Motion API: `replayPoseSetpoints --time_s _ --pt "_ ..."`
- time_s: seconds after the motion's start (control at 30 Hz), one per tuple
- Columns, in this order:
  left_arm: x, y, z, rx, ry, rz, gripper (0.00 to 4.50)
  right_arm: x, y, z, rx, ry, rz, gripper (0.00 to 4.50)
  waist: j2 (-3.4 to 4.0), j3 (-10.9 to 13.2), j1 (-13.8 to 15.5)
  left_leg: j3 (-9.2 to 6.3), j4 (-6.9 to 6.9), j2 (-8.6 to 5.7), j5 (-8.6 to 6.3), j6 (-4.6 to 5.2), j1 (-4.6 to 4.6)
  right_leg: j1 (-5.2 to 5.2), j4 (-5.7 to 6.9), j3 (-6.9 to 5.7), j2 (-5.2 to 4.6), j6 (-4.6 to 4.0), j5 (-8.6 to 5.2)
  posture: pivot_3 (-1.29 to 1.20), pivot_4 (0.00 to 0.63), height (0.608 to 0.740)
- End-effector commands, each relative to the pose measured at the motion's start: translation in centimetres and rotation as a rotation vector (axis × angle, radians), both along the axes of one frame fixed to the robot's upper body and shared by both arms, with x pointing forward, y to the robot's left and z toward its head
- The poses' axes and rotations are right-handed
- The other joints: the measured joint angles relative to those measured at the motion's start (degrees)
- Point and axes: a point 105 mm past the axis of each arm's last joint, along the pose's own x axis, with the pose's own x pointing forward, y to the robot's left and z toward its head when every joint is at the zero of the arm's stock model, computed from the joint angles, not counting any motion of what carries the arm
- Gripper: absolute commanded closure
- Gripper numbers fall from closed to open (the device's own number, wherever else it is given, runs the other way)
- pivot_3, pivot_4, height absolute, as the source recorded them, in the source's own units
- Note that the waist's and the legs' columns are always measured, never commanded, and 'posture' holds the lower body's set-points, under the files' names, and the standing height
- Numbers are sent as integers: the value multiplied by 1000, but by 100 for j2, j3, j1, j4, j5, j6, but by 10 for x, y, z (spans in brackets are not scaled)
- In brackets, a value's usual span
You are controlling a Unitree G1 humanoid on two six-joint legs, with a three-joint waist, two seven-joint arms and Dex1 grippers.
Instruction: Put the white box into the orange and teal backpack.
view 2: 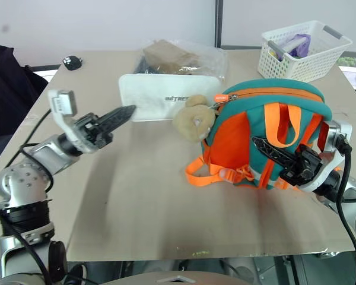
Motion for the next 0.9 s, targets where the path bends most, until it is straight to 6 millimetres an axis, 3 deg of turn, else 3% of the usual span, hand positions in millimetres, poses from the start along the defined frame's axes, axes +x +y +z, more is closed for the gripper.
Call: replayPoseSetpoints --time_s 0.03,0.47,0.7,0.9 --pt "-21 -4 26 -18 -132 -69 3488 0 -8 5 21 -39 -32 4411 -4 2 33 -4 2 -2 0 0 0 3 0 -4 -3 0 0 0 150 740" --pt "-58 -10 36 -34 -102 -204 3488 6 -16 -5 16 -37 -64 4411 -4 3 -3 -15 14 -1 -1 1 3 13 2 -13 -1 -1 -1 0 150 740" --pt "-62 -5 37 58 -120 -156 3488 10 -17 -8 17 -39 -73 4411 -4 3 0 -11 15 -2 -1 1 6 15 2 -11 0 -1 -1 0 150 740" --pt "-53 -24 25 208 -203 -133 3488 11 -13 -8 25 -46 -64 4411 -4 3 27 -7 15 -2 -1 1 14 24 1 -8 0 -1 -1 0 150 740"
